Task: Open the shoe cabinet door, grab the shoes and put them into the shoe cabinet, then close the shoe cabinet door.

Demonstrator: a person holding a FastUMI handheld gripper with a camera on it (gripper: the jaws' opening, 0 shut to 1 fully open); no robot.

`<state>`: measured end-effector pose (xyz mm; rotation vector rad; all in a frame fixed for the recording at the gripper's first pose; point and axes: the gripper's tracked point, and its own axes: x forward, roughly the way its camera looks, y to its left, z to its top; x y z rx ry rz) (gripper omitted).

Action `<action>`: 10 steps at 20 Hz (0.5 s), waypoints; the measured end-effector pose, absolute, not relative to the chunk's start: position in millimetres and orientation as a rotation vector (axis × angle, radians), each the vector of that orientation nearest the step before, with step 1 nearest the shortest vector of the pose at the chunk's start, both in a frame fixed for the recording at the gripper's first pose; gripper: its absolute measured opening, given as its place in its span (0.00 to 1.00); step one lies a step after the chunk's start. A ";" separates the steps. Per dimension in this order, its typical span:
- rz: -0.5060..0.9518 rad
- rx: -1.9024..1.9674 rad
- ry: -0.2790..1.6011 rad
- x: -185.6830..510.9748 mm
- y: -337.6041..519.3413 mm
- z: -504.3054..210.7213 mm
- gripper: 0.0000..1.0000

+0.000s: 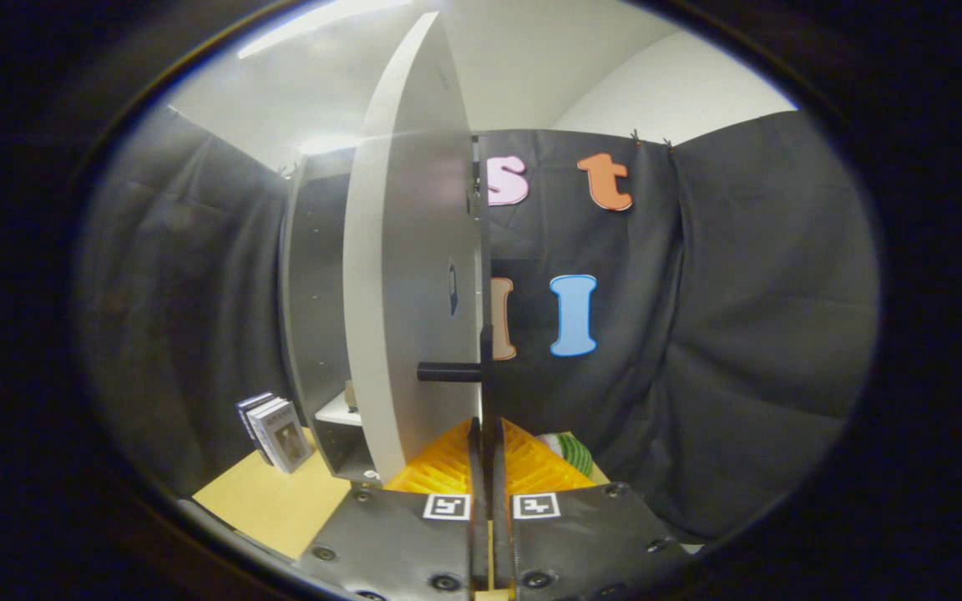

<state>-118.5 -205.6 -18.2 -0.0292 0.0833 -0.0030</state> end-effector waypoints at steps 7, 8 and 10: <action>0.025 -0.009 0.093 -117.0 -230.6 -16.8 0.02; 0.021 -0.006 0.088 -120.1 -235.9 -15.0 0.02; 0.004 0.015 0.072 -132.1 -247.0 -8.6 0.02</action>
